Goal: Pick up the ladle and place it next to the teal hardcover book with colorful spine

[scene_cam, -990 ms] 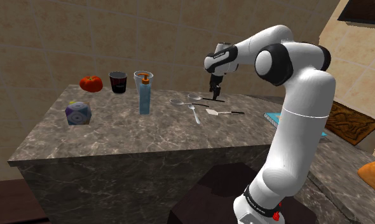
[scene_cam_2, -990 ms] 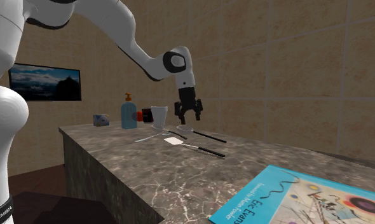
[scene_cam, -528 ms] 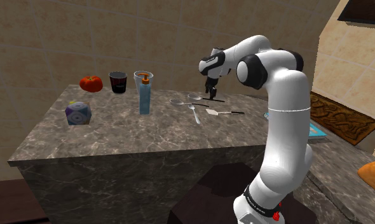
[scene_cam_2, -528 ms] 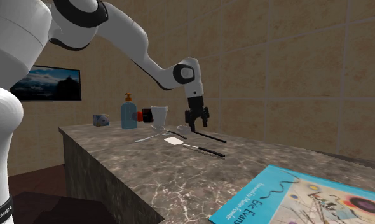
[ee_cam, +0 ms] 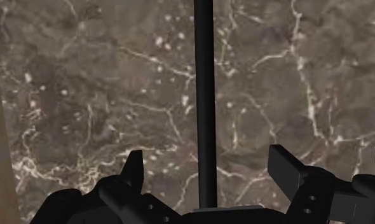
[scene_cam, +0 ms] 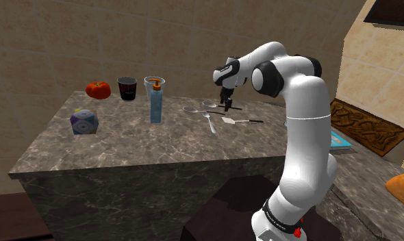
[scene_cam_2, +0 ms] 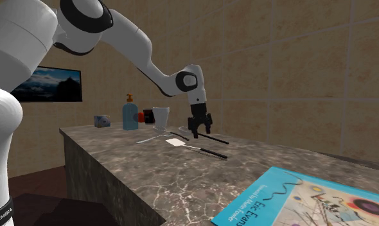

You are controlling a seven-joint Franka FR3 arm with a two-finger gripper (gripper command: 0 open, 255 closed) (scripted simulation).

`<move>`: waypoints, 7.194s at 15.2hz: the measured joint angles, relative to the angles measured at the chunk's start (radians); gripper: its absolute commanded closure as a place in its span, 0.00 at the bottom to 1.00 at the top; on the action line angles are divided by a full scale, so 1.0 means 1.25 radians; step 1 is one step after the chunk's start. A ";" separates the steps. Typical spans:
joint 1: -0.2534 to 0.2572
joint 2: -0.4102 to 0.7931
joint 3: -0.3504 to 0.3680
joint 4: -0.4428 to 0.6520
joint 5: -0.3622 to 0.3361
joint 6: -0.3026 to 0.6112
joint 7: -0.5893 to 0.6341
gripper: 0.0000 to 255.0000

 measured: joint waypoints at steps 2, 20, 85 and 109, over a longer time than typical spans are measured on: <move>0.000 0.000 0.000 0.000 0.000 0.001 0.000 0.00; 0.003 -0.022 -0.008 0.021 -0.011 -0.041 0.003 1.00; -0.404 -1.032 -0.367 -0.614 -0.670 -0.176 -0.436 1.00; -0.375 -1.026 -0.677 -0.515 -0.778 -0.100 -0.659 1.00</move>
